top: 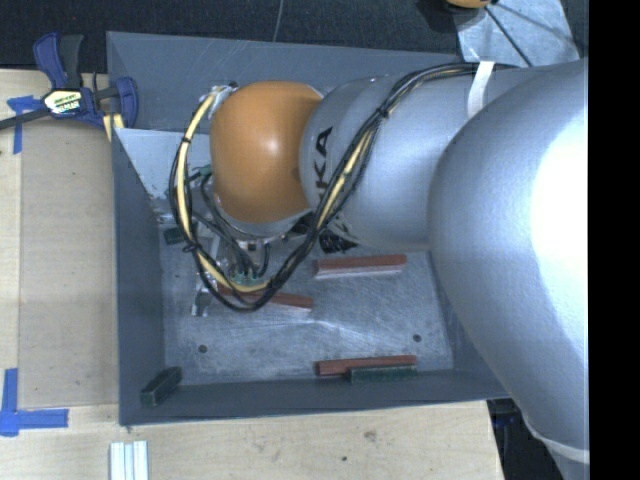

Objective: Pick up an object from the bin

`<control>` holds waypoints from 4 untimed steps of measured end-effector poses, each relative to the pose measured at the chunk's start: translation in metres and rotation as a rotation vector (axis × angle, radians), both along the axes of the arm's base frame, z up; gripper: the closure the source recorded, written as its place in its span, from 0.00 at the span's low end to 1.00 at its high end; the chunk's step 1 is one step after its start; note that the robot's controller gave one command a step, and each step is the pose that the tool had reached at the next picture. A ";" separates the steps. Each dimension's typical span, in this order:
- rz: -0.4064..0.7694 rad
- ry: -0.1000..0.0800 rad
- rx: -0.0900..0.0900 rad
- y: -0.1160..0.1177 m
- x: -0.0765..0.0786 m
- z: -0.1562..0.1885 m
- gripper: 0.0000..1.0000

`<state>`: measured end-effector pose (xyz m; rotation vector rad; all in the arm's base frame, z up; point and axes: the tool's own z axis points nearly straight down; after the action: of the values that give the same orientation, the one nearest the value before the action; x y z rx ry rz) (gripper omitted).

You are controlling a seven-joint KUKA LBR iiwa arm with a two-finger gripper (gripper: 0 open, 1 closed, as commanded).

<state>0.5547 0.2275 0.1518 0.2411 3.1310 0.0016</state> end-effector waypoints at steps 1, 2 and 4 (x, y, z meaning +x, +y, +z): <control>-0.002 -0.001 0.000 0.000 0.000 0.000 1.00; -0.002 -0.001 0.000 0.000 0.000 0.000 0.00; 0.017 -0.004 0.003 -0.041 0.007 -0.023 0.00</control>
Offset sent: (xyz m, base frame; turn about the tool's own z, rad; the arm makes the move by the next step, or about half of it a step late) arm 0.0000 0.0000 0.0000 0.0000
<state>0.5619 0.1869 0.1284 0.2143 3.1293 0.0062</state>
